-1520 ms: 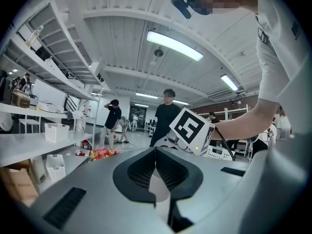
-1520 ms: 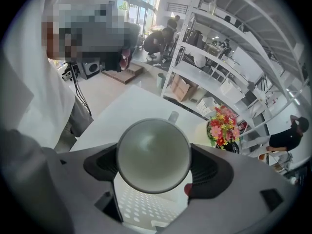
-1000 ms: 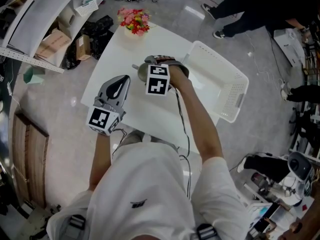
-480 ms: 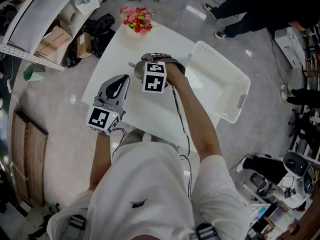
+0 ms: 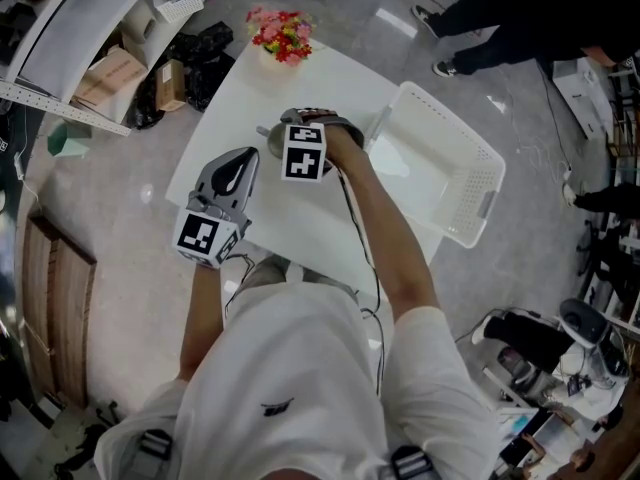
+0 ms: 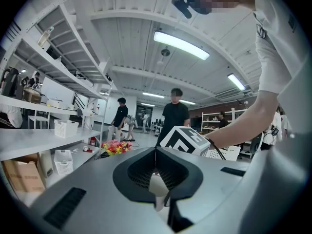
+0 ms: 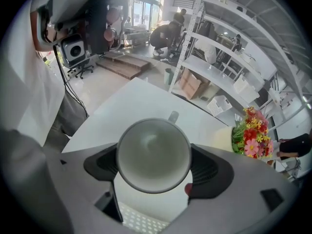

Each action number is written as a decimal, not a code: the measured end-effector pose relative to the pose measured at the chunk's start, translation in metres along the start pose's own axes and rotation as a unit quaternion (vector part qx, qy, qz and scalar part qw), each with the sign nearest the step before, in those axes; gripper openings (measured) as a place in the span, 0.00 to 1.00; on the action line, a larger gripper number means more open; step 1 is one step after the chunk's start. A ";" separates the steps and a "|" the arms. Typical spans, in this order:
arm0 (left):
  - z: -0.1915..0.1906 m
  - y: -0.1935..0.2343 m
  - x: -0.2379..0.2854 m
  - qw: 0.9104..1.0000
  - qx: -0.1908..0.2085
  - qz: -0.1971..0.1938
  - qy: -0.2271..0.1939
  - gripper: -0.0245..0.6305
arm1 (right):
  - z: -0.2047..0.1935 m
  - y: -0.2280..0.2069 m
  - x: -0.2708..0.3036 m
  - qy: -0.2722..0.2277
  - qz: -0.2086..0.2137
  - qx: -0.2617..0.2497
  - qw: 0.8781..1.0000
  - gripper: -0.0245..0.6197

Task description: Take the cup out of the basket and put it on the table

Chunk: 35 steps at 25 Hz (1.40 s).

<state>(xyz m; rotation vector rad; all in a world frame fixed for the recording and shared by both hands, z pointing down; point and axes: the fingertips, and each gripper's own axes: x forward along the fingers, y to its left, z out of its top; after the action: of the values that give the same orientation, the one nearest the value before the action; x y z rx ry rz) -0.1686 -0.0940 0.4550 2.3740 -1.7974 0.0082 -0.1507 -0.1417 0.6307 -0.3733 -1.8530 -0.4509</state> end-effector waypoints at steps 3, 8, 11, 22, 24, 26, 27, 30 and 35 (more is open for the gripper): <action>-0.002 0.002 -0.002 1.000 -0.002 0.002 0.000 0.05 | 0.003 0.001 0.007 -0.003 0.003 -0.001 1.000 0.69; -0.006 0.007 -0.003 1.000 -0.004 0.006 0.003 0.06 | 0.001 0.001 0.018 -0.003 0.002 -0.004 1.000 0.69; -0.008 0.009 -0.002 1.000 -0.005 0.008 0.004 0.06 | -0.001 0.001 0.024 -0.004 0.003 -0.005 1.000 0.69; -0.013 0.010 -0.002 1.000 -0.008 0.010 0.009 0.06 | -0.005 0.006 0.038 -0.001 0.008 -0.006 1.000 0.69; -0.013 0.009 -0.002 1.000 -0.008 0.010 0.009 0.06 | -0.006 0.007 0.040 0.000 0.009 -0.006 1.000 0.69; -0.013 0.009 -0.002 1.000 -0.009 0.010 0.009 0.06 | -0.009 0.009 0.043 0.003 0.012 -0.005 1.000 0.69; -0.013 0.009 -0.002 1.000 -0.009 0.010 0.008 0.06 | -0.010 0.009 0.045 0.004 0.014 -0.005 1.000 0.69; -0.015 0.010 -0.004 1.000 -0.010 0.012 0.009 0.06 | -0.011 0.013 0.049 0.004 0.018 -0.004 1.000 0.69; -0.016 0.011 -0.007 1.000 -0.011 0.015 0.011 0.06 | -0.012 0.017 0.052 0.003 0.020 -0.009 1.000 0.69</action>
<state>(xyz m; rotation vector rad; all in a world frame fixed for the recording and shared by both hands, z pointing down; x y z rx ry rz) -0.1789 -0.0883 0.4719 2.3214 -1.8139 0.0182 -0.1494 -0.1306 0.6858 -0.4194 -1.8332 -0.4403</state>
